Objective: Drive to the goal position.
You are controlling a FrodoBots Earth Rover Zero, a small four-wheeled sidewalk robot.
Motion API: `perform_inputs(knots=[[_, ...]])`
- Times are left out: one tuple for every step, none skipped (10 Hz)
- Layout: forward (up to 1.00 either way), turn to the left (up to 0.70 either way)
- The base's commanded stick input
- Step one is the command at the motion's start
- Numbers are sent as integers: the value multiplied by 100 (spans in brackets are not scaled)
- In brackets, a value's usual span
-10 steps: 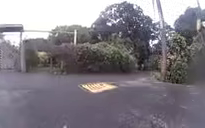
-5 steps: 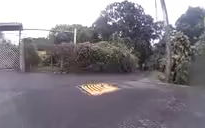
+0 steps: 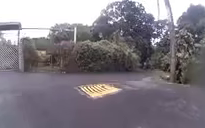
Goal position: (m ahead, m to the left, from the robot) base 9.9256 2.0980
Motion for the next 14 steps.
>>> perform_inputs(knots=[[50,-50],[50,-50],[50,-50],[50,-50],[50,-50],[50,-50],[50,-50],[50,-50],[50,-50],[50,-50],[50,-41],[50,-10],[50,0],[50,0]])
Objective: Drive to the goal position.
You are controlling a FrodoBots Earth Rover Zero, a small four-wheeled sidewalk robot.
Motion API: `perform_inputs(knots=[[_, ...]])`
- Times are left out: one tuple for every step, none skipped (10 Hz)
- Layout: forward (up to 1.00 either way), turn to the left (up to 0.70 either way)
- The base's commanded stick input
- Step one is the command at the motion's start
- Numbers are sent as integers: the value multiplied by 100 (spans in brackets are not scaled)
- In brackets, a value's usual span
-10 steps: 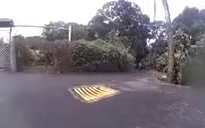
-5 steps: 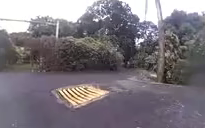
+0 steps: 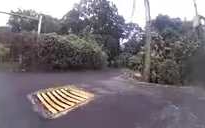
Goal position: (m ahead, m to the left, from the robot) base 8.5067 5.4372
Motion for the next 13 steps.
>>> perform_inputs(knots=[[50,0],[50,0],[50,0],[50,0],[50,0],[50,0],[50,0],[50,0],[50,0],[50,0],[50,0],[50,0],[50,0]])
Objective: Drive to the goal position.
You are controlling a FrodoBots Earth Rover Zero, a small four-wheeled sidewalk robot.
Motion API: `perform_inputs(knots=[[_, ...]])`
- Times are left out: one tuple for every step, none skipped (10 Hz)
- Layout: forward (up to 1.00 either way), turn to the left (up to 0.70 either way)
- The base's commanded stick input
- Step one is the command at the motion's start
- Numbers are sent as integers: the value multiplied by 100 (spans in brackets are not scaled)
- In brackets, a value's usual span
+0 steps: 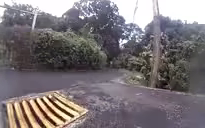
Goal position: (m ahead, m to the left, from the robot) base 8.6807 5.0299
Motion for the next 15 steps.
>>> perform_inputs(knots=[[50,0],[50,0],[50,0],[50,0],[50,0],[50,0],[50,0],[50,0],[50,0],[50,0],[50,0],[50,0],[50,0],[50,0],[50,0]])
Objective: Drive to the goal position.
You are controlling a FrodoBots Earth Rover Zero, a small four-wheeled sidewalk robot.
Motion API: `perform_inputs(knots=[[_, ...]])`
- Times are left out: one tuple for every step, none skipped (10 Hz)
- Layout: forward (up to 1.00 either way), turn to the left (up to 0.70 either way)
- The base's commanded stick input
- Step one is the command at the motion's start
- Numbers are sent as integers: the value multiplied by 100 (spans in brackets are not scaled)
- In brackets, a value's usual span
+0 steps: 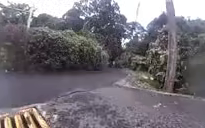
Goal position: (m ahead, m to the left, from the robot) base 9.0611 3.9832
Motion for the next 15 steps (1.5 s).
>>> perform_inputs(knots=[[50,0],[50,0],[50,0],[50,0],[50,0],[50,0],[50,0],[50,0],[50,0],[50,0],[50,0],[50,0],[50,0],[50,0],[50,0]])
